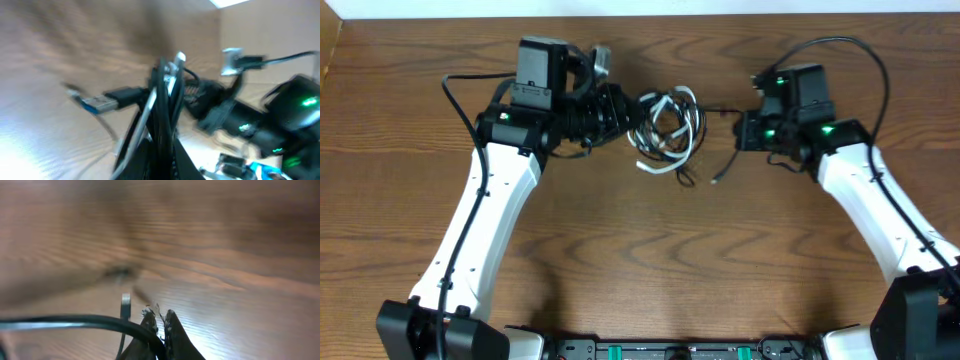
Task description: Untangle cables
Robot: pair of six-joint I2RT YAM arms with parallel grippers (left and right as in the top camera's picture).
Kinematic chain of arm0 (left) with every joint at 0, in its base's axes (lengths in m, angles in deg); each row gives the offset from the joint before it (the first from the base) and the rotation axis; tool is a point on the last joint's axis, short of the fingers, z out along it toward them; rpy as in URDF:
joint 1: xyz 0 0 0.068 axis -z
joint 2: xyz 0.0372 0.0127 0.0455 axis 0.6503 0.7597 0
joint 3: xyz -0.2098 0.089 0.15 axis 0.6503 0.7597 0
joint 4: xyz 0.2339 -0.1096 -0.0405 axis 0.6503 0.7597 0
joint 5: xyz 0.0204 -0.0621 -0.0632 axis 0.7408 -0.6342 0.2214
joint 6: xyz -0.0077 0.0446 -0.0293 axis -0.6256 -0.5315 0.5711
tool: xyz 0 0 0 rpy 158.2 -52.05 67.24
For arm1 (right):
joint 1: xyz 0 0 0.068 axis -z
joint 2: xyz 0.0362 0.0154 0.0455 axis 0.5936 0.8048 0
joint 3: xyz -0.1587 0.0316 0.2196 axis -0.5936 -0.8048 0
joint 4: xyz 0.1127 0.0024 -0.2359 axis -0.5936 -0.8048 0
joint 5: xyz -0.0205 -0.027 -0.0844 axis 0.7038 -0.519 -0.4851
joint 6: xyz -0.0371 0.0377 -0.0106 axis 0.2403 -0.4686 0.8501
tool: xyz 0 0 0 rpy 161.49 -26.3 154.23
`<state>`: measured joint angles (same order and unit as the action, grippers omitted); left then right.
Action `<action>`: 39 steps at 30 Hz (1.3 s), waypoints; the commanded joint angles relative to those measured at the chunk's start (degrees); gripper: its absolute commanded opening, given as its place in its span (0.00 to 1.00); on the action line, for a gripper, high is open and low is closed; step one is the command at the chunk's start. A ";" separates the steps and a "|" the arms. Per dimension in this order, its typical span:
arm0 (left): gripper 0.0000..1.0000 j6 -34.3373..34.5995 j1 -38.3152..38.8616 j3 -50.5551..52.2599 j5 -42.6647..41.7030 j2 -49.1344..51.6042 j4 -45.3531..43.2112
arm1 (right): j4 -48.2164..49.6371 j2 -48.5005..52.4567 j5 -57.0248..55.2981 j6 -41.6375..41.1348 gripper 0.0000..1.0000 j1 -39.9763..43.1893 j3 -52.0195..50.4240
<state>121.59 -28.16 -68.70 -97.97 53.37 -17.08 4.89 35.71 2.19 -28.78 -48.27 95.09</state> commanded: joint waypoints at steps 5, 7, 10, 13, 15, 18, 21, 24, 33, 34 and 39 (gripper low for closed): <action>0.11 -4.13 -1.20 -0.48 22.12 -0.33 8.63 | -2.93 0.13 -7.17 -3.30 0.01 11.78 -0.20; 0.13 -5.92 -1.20 -0.48 22.67 -0.33 9.60 | -2.99 0.13 -5.33 -3.28 0.01 13.90 -0.20; 0.13 -7.74 -1.18 -0.48 22.67 -0.33 10.01 | -2.75 0.13 -0.76 -2.86 0.01 16.04 -0.20; 0.13 -7.89 -1.18 -0.48 22.64 -0.22 10.03 | -1.88 0.13 4.26 -0.17 0.01 16.13 -0.20; 0.13 -7.91 -1.07 -0.46 22.67 -0.13 10.16 | -1.95 0.13 5.70 0.74 0.01 15.58 -0.20; 0.13 -7.89 -0.42 -0.46 22.67 0.26 10.14 | -2.58 0.13 5.11 1.49 0.01 14.49 -0.20; 0.13 -7.89 1.09 -0.46 22.67 1.49 9.55 | -2.99 0.13 3.37 0.85 0.01 14.08 -0.20; 0.13 -7.89 2.43 -0.46 22.84 3.19 8.02 | -3.15 -0.04 7.91 0.59 0.01 13.75 0.26; 0.17 -7.63 -0.28 -0.46 22.91 5.25 3.04 | -9.94 -4.98 19.12 8.48 0.01 3.74 14.27; 0.17 -7.63 -0.96 -0.46 22.91 5.25 3.06 | -10.82 -5.35 18.84 8.59 0.01 2.32 16.94; 0.25 -7.65 -4.04 -0.46 22.88 5.25 4.87 | -14.16 -6.19 14.36 6.23 0.01 -3.15 29.55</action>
<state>114.68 -30.85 -68.70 -75.67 58.62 -13.04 -8.90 32.10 17.44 -22.60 -49.67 118.96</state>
